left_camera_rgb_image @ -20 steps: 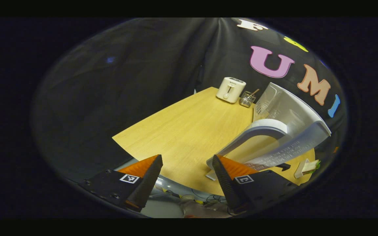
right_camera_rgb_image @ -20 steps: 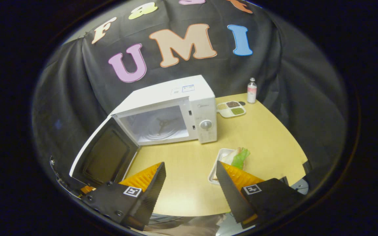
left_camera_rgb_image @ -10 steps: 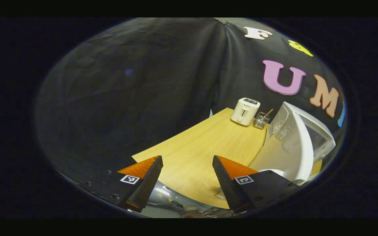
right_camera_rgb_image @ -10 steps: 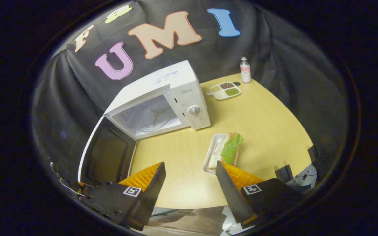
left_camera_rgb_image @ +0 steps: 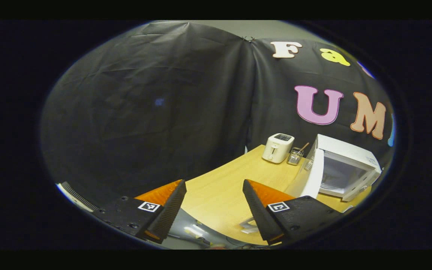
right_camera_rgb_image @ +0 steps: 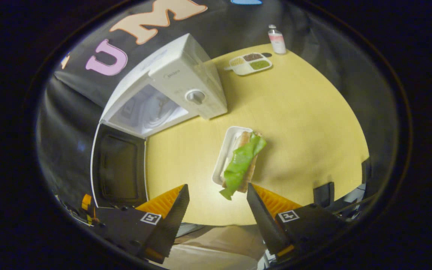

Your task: Open the microwave oven with the left hand, put the food in, and close the microwave oven.

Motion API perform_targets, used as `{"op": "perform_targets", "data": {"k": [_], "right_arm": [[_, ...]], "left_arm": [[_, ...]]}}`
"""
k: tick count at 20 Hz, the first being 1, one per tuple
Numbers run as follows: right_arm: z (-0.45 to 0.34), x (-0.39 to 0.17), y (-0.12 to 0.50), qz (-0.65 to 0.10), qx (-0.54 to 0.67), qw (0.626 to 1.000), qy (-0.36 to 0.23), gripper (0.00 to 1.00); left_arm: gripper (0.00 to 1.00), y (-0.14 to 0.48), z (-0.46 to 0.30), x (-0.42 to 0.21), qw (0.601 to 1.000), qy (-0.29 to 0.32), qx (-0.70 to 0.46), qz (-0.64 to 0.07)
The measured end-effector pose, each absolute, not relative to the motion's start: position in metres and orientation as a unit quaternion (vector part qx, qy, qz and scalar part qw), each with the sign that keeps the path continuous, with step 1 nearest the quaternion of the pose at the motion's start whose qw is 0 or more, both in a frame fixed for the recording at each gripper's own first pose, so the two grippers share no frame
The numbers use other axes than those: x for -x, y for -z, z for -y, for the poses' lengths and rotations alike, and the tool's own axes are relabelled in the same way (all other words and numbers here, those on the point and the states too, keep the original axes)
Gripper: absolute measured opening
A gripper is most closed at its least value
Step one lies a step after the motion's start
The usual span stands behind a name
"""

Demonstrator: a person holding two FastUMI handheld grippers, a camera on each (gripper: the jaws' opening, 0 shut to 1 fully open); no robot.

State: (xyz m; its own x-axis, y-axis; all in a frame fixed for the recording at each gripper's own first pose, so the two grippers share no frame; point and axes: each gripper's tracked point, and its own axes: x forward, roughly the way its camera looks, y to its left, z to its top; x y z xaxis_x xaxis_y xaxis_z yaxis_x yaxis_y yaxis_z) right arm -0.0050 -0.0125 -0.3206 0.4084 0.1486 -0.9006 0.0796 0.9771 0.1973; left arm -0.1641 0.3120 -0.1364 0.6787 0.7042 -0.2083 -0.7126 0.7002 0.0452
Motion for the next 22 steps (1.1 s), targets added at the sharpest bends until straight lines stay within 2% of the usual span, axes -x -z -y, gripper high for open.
{"op": "perform_targets", "data": {"k": [1,2,5,14,15,22], "right_arm": [[0.015,0.004,0.327,-0.555,-0.101,0.825,-0.025,0.96],[0.014,0.003,0.332,-0.566,-0.102,0.818,-0.033,0.96],[0.018,-0.003,0.343,-0.584,-0.101,0.804,-0.045,0.96],[0.032,-0.020,0.374,-0.599,-0.108,0.793,-0.037,0.96],[0.029,-0.023,0.377,-0.598,-0.123,0.791,-0.035,0.88],[0.027,-0.038,0.393,-0.591,-0.181,0.786,-0.017,0.84]], "left_arm": [[0.84,0.136,-0.310,0.166,0.913,-0.393,0.014,-0.106],[0.89,0.135,-0.305,0.168,0.910,-0.400,0.011,-0.106],[0.89,0.136,-0.295,0.173,0.903,-0.416,0.019,-0.104],[0.89,0.135,-0.275,0.185,0.898,-0.428,0.044,-0.091],[0.89,0.138,-0.275,0.187,0.897,-0.430,0.044,-0.092],[0.89,0.144,-0.272,0.188,0.893,-0.435,0.062,-0.100]]}}
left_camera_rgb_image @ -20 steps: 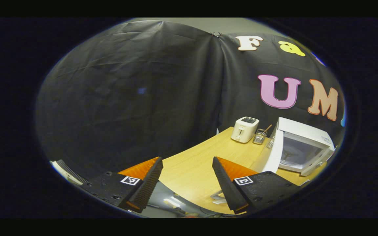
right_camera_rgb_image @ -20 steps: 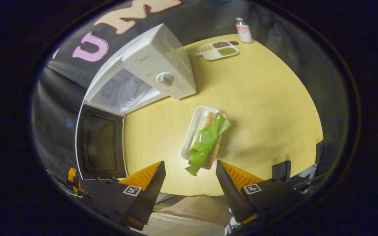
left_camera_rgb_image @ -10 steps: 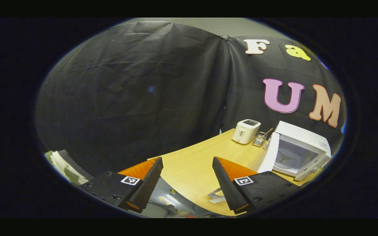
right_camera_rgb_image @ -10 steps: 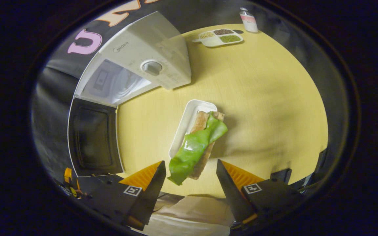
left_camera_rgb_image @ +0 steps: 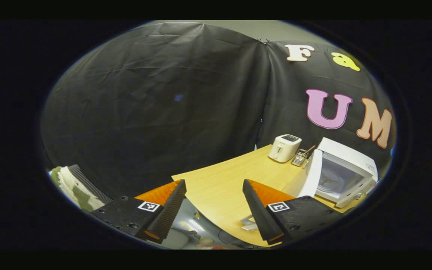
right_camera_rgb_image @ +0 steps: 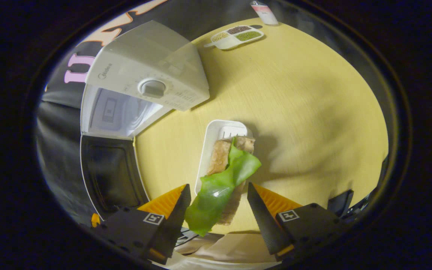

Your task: Open the microwave oven with the left hand, put the food in, and close the microwave oven.

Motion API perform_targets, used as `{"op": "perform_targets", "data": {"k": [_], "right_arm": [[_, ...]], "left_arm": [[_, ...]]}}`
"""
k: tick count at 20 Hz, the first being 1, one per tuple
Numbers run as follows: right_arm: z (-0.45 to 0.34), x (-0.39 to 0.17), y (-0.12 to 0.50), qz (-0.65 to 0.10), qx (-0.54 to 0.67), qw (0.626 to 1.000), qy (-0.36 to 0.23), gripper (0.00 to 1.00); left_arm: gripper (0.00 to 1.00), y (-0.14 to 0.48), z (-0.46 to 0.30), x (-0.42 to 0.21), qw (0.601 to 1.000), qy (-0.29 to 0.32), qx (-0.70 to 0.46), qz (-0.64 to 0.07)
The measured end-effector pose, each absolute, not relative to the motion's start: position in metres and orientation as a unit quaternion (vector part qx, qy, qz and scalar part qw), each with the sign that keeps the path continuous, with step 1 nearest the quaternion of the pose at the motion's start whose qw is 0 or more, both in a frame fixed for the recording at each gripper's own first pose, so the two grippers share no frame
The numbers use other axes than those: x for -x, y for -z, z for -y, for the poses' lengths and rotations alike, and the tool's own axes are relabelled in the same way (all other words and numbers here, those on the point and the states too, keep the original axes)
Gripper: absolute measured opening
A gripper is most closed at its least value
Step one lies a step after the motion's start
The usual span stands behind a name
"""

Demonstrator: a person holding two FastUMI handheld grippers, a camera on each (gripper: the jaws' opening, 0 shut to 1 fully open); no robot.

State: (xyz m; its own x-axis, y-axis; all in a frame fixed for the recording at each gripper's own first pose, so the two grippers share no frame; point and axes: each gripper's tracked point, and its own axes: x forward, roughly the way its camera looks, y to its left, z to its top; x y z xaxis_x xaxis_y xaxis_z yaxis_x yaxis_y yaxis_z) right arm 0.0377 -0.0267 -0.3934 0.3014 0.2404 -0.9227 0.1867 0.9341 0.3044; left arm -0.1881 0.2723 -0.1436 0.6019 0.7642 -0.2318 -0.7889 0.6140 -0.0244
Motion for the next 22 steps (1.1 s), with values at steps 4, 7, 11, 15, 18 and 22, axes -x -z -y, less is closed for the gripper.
{"op": "perform_targets", "data": {"k": [4,7,11,15,18,22], "right_arm": [[0.018,-0.038,0.398,-0.592,-0.205,0.779,-0.021,0.73],[0.020,-0.032,0.403,-0.588,-0.191,0.785,-0.023,0.50],[0.021,-0.036,0.400,-0.586,-0.188,0.788,-0.023,0.43],[0.019,-0.032,0.388,-0.577,-0.198,0.792,-0.023,0.43],[0.017,-0.031,0.371,-0.561,-0.218,0.798,-0.025,0.43],[0.020,-0.031,0.359,-0.542,-0.233,0.808,-0.011,0.43]], "left_arm": [[0.89,0.144,-0.270,0.181,0.898,-0.424,0.055,-0.105],[0.84,0.144,-0.268,0.174,0.903,-0.412,0.050,-0.110],[0.84,0.141,-0.264,0.165,0.912,-0.393,0.046,-0.110],[0.89,0.142,-0.260,0.159,0.917,-0.380,0.039,-0.115],[0.89,0.145,-0.260,0.156,0.922,-0.367,0.042,-0.117],[0.89,0.155,-0.267,0.151,0.926,-0.350,0.057,-0.126]]}}
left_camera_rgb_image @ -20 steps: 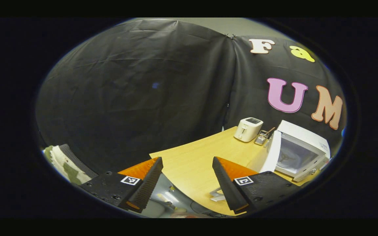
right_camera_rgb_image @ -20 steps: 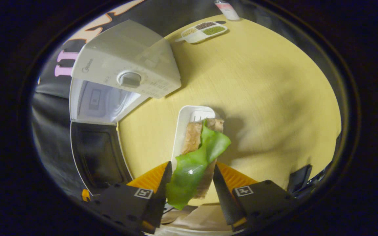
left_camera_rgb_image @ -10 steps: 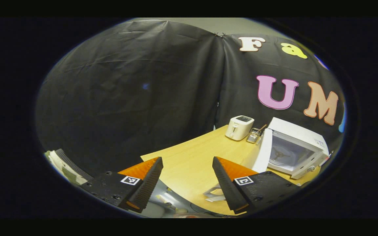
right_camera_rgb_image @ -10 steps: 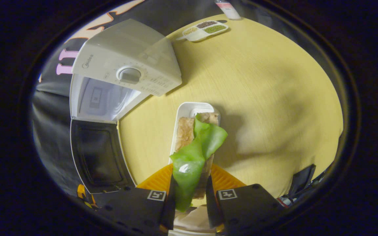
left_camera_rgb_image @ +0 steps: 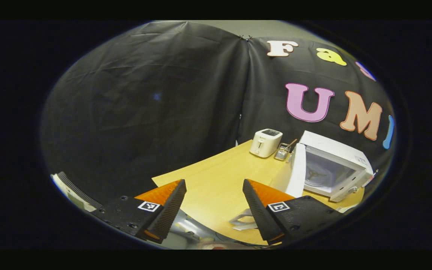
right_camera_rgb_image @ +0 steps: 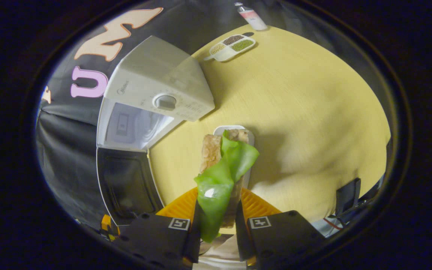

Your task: Open the microwave oven with the left hand, put the food in, and close the microwave oven.

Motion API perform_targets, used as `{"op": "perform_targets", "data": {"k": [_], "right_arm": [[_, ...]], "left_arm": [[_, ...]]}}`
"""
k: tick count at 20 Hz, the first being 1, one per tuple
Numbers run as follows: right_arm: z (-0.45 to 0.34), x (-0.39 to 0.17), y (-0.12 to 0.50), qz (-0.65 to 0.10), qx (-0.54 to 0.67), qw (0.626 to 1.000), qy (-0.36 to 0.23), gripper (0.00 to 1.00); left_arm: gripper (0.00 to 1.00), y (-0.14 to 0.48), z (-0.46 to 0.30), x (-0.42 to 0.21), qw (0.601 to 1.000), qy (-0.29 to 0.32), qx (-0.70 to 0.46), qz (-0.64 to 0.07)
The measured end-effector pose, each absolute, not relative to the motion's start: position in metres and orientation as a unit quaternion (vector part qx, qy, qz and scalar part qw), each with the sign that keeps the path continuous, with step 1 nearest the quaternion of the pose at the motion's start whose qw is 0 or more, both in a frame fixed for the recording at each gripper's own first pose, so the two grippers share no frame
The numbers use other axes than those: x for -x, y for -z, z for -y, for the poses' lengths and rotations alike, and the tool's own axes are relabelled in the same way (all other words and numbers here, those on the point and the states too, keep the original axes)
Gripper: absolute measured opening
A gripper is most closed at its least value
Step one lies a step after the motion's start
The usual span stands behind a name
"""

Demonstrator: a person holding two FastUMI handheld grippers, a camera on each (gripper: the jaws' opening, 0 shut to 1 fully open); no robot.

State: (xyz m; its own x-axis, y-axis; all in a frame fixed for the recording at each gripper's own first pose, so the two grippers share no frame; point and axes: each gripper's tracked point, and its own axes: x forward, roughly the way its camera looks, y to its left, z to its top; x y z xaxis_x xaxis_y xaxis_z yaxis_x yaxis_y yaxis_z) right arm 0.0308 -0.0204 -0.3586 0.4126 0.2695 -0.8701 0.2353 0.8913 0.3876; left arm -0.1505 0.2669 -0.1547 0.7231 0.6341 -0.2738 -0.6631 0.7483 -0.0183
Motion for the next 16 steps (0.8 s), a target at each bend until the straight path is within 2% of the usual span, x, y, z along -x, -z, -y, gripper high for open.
{"op": "perform_targets", "data": {"k": [3,4,5,6,10,12,16], "right_arm": [[0.018,-0.027,0.348,-0.528,-0.236,0.816,0.011,0.43],[0.014,-0.027,0.344,-0.521,-0.239,0.819,0.016,0.42],[0.010,-0.026,0.339,-0.514,-0.242,0.822,0.021,0.42],[0.005,-0.027,0.335,-0.508,-0.245,0.825,0.028,0.42],[-0.018,-0.028,0.322,-0.489,-0.258,0.832,0.043,0.42],[-0.037,-0.030,0.312,-0.471,-0.268,0.840,0.035,0.43],[-0.098,-0.043,0.295,-0.415,-0.312,0.855,-0.020,0.43]], "left_arm": [[0.84,0.161,-0.274,0.146,0.932,-0.330,0.062,-0.136],[0.89,0.163,-0.278,0.145,0.933,-0.326,0.060,-0.141],[0.84,0.166,-0.282,0.145,0.933,-0.321,0.060,-0.150],[0.89,0.169,-0.284,0.145,0.934,-0.313,0.061,-0.160],[0.89,0.180,-0.293,0.139,0.936,-0.291,0.073,-0.184],[0.89,0.184,-0.304,0.138,0.931,-0.307,0.078,-0.183],[0.89,0.194,-0.311,0.138,0.925,-0.318,0.095,-0.185]]}}
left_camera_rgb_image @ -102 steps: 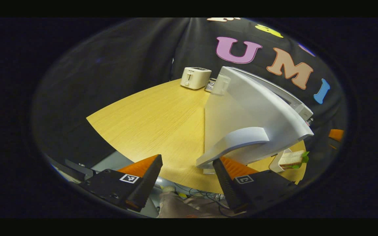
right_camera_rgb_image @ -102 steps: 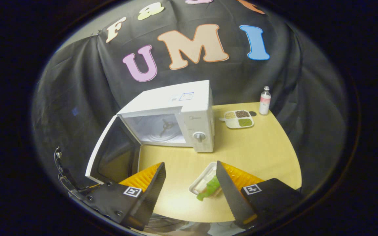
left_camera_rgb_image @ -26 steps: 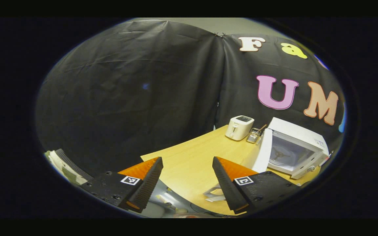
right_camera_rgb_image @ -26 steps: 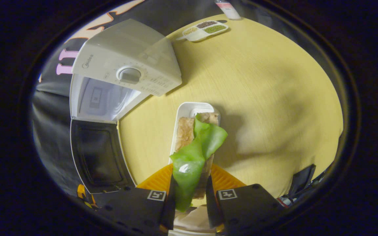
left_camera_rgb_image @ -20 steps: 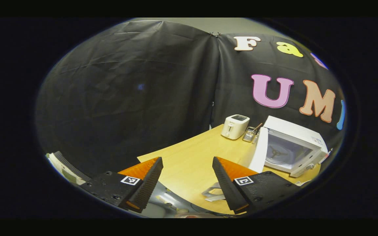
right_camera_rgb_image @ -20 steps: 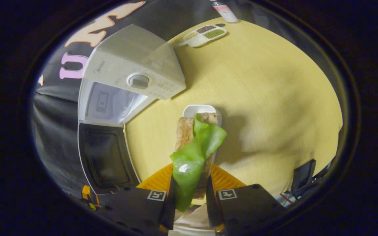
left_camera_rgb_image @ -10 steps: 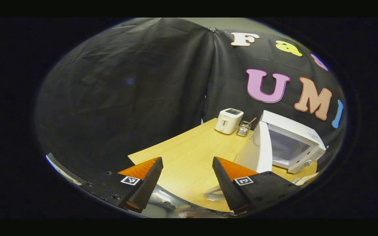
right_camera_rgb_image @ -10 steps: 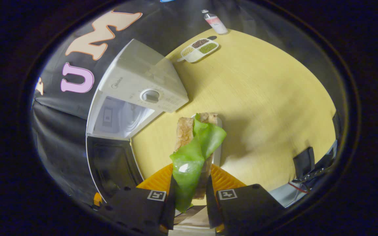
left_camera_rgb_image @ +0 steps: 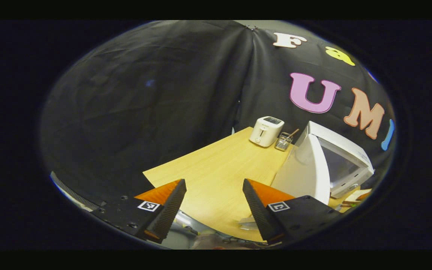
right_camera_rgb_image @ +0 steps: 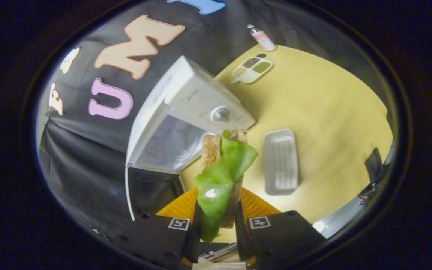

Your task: Open the microwave oven with the left hand, put the food in, and close the microwave oven.

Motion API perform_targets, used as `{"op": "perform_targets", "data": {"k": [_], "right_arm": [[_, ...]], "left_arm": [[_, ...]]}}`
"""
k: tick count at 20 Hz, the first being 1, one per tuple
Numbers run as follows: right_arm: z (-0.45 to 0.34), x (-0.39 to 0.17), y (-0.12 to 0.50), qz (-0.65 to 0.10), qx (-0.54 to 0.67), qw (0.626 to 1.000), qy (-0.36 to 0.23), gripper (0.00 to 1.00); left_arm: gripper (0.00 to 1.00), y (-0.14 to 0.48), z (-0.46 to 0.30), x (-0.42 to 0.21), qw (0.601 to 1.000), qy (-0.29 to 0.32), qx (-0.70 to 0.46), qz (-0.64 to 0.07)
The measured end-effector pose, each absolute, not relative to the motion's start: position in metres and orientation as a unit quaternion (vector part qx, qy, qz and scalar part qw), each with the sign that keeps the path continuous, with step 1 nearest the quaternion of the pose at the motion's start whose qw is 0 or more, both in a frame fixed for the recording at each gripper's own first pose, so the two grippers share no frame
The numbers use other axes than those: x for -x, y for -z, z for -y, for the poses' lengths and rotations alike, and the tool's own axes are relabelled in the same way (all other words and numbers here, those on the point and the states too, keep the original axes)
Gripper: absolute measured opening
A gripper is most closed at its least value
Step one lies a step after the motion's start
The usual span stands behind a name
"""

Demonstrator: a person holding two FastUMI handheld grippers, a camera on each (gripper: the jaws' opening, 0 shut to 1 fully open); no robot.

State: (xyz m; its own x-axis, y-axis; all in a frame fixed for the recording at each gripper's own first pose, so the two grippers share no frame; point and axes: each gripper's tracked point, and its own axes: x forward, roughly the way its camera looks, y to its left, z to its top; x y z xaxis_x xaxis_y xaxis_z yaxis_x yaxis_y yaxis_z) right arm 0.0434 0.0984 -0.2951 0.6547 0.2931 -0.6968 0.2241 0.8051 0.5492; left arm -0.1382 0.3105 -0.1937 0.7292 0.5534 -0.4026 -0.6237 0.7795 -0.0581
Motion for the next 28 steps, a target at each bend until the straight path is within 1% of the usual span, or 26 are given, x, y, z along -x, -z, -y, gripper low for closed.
{"op": "perform_targets", "data": {"k": [2,3,4,6,8,12,20,24,25,26,27,28], "right_arm": [[-0.128,-0.046,0.294,-0.399,-0.319,0.859,-0.043,0.43],[-0.143,-0.046,0.295,-0.395,-0.321,0.859,-0.054,0.43],[-0.158,-0.048,0.296,-0.392,-0.325,0.858,-0.064,0.43],[-0.185,-0.054,0.301,-0.385,-0.336,0.856,-0.078,0.43],[-0.202,-0.061,0.311,-0.390,-0.338,0.853,-0.077,0.43],[-0.225,-0.081,0.334,-0.392,-0.319,0.860,-0.075,0.42],[-0.258,-0.140,0.344,-0.365,-0.326,0.869,-0.076,0.42],[-0.269,-0.175,0.350,-0.340,-0.305,0.887,-0.072,0.42],[-0.272,-0.182,0.352,-0.336,-0.299,0.890,-0.069,0.42],[-0.274,-0.188,0.354,-0.331,-0.295,0.894,-0.068,0.42],[-0.277,-0.194,0.357,-0.327,-0.291,0.897,-0.066,0.42],[-0.279,-0.200,0.361,-0.326,-0.286,0.899,-0.064,0.42]], "left_arm": [[0.89,0.200,-0.314,0.138,0.927,-0.309,0.086,-0.195],[0.84,0.200,-0.318,0.139,0.928,-0.304,0.082,-0.198],[0.89,0.200,-0.322,0.139,0.930,-0.299,0.080,-0.200],[0.89,0.204,-0.327,0.143,0.930,-0.292,0.081,-0.207],[0.89,0.207,-0.331,0.146,0.930,-0.291,0.083,-0.210],[0.89,0.211,-0.346,0.150,0.926,-0.300,0.081,-0.216],[0.89,0.226,-0.351,0.149,0.917,-0.304,0.109,-0.236],[0.89,0.235,-0.349,0.146,0.914,-0.299,0.119,-0.248],[0.93,0.237,-0.347,0.147,0.913,-0.296,0.124,-0.253],[0.94,0.238,-0.346,0.148,0.912,-0.294,0.127,-0.256],[0.85,0.239,-0.346,0.148,0.911,-0.294,0.130,-0.258],[0.89,0.239,-0.345,0.148,0.911,-0.294,0.132,-0.258]]}}
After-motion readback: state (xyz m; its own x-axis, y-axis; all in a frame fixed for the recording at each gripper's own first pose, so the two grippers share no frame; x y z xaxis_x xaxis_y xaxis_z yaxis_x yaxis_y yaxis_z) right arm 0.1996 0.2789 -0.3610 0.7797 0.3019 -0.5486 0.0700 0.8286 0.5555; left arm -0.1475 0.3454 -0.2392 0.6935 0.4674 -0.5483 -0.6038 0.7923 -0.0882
